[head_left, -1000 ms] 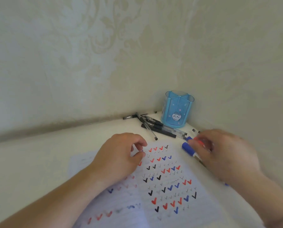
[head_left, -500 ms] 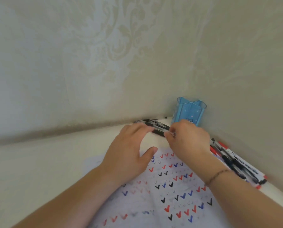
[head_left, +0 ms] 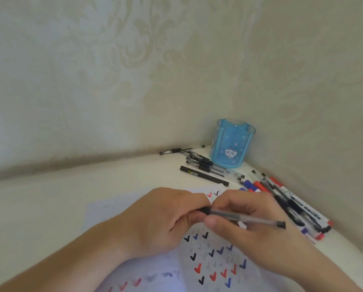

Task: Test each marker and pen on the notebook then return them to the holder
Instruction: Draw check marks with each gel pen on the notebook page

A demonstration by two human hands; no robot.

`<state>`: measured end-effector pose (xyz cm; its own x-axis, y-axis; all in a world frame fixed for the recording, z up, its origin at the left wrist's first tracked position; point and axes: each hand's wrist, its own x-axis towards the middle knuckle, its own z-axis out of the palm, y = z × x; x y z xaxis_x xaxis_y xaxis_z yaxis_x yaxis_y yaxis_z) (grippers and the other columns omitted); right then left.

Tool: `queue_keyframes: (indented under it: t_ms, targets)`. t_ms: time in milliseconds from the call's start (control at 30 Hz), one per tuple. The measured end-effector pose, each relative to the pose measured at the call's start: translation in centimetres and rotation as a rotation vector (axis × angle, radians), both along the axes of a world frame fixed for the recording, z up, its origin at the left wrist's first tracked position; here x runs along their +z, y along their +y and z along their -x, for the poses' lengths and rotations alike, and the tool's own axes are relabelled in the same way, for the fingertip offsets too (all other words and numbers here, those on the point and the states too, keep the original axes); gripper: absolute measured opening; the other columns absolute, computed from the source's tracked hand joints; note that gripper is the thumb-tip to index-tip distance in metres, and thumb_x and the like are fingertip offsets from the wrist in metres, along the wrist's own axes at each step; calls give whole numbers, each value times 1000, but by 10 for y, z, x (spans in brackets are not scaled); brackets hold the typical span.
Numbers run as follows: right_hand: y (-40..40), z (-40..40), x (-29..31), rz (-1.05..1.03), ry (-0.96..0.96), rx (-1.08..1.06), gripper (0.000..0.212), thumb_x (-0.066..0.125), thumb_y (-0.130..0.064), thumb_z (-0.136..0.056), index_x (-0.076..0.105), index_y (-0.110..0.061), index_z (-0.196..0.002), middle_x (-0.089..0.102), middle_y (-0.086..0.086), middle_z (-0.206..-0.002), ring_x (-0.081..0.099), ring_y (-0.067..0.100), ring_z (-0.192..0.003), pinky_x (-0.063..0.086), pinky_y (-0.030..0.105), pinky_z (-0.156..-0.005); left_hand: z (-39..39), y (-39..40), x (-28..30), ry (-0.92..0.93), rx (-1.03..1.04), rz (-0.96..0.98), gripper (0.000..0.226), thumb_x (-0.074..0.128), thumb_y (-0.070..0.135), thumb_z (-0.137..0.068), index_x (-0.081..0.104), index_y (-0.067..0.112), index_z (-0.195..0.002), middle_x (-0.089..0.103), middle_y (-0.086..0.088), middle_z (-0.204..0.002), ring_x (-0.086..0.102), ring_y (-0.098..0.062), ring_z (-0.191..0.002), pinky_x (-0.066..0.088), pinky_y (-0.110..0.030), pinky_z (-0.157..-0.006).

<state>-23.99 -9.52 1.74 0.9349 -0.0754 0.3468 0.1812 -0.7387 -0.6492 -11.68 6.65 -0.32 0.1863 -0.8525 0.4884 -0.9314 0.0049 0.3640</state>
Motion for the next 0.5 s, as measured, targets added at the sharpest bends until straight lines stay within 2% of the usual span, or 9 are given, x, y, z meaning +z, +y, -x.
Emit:
queue_keyframes:
  t_ms: [67, 200, 300, 400, 500]
  targets:
    - [-6, 5, 2, 96, -95, 13, 35, 56, -67, -82, 68, -33, -80, 64, -14, -62, 57, 12, -53, 44, 27, -45, 2, 1, 5, 67, -53, -22, 20, 41, 40, -101, 56, 30, -94, 49, 20, -66, 44, 5, -59, 31, -12, -55]
    - [-9, 9, 2, 57, -89, 182, 23, 54, -54, -89, 60, -38, -74, 56, -15, -58, 47, 1, -50, 34, 13, -47, 7, -1, 6, 140, -126, -73, 16, 44, 39, -100, 55, 30, -93, 42, 23, -59, 41, 4, -55, 26, -9, -54]
    - [-15, 10, -1, 31, -49, 221, 22, 52, -52, -91, 55, -39, -74, 52, -15, -57, 45, 6, -50, 37, 23, -45, 6, 0, 5, 162, -133, -82, 20, 45, 43, -99, 58, 30, -94, 39, 11, -56, 38, -4, -49, 24, -10, -51]
    - [-17, 12, -3, 42, -58, 226, 23, 53, -51, -91, 53, -36, -73, 51, -11, -58, 44, 15, -50, 37, 35, -44, 5, -2, 2, 173, -156, -84, 29, 44, 51, -97, 62, 28, -99, 41, 8, -58, 38, -5, -49, 26, -11, -50]
    - [-25, 15, 0, -43, -94, 198, 26, 62, -45, -83, 57, -25, -67, 54, -4, -55, 47, 19, -49, 38, 33, -45, 5, -2, -1, 210, -73, -109, 43, 42, 68, -88, 58, 35, -110, 44, 9, -60, 41, -6, -52, 27, -15, -50]
